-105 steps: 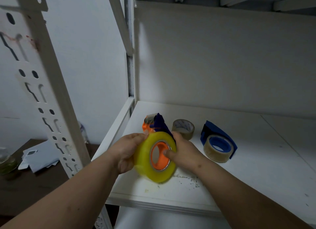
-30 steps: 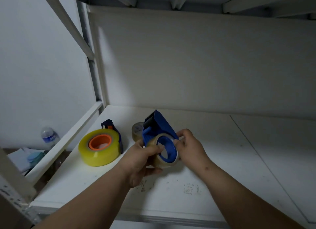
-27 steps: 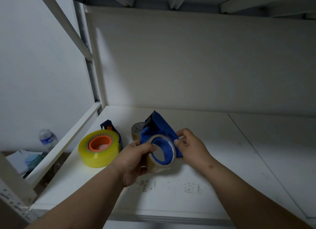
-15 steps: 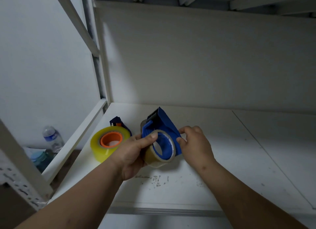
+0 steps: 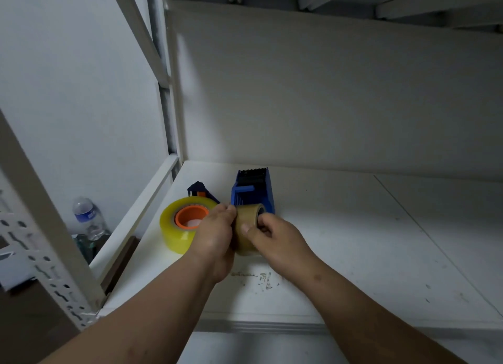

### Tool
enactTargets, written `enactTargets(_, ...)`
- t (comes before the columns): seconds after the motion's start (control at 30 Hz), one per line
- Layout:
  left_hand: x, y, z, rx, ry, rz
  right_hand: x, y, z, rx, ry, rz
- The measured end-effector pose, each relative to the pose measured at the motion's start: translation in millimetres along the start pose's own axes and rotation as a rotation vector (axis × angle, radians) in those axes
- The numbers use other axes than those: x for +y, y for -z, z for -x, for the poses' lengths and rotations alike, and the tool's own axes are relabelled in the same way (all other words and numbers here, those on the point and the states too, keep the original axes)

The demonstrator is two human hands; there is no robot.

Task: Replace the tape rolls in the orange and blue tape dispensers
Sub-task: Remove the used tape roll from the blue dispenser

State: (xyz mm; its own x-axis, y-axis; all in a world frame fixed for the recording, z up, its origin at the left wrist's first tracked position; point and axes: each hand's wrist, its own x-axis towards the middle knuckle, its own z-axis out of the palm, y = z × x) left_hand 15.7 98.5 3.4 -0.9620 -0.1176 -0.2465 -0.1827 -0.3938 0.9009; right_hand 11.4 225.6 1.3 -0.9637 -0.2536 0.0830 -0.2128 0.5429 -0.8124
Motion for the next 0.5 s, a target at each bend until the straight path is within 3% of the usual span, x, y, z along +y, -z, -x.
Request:
enactTargets(0.23,-4.0,-3.9,-12.0,0.031,0.024,0.058,9.6,2.7,-3.9,0.035,0.053,0.256)
enactTargets(0.5,1.8,-6.0,-30.8,0.249,0.082,0.175,31.8,35.5,-20.1,0.131,0.012,0.211)
